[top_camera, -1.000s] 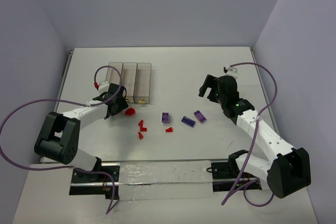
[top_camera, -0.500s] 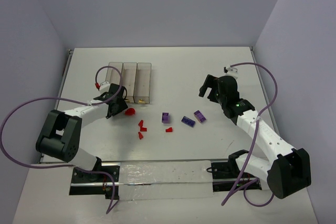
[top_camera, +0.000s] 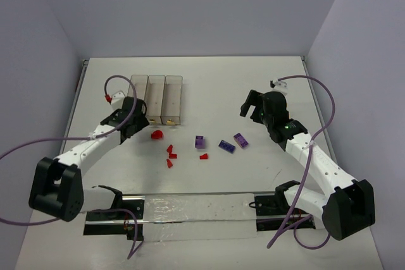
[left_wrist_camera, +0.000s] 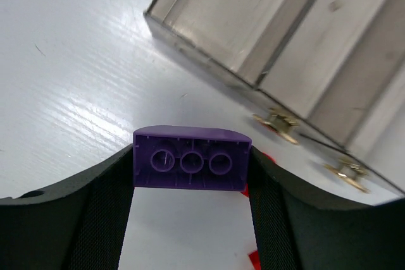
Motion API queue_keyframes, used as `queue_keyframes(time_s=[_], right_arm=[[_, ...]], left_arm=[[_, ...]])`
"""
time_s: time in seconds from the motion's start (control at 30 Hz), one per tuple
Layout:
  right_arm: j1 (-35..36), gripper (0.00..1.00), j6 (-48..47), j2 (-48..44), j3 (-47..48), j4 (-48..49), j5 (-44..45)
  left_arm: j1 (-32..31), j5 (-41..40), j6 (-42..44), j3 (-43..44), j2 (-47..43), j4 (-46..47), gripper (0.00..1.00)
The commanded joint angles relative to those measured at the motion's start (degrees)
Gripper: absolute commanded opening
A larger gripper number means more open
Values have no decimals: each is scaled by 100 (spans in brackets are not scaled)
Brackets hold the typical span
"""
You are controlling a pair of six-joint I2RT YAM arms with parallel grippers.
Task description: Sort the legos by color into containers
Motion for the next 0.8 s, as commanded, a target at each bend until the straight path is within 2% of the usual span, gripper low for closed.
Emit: queue_keyframes(time_s=[0.0,0.2,0.27,0.53,0.67,0.77], right_arm=[[44,100,23,-64,-40,174,78],[44,100,30,-48,-5,142,88],[44,100,0,-123,-5,75,156],[36,100,-84,-366,-59,-68,301],[44,100,-77,-426,-128,-60,301],[44,100,-56,-426,-137,-60,291]], left_arm=[[27,-110,320,674,-323,-39,52],[36,-300,778,1646,469,140,52],[104,-360,966,2149,994,207,53],[777,156,1219,3023,2146,511,55],[808,293,1287,3225,2431,528,59],[809,381,1300,3252,2599,527,70]])
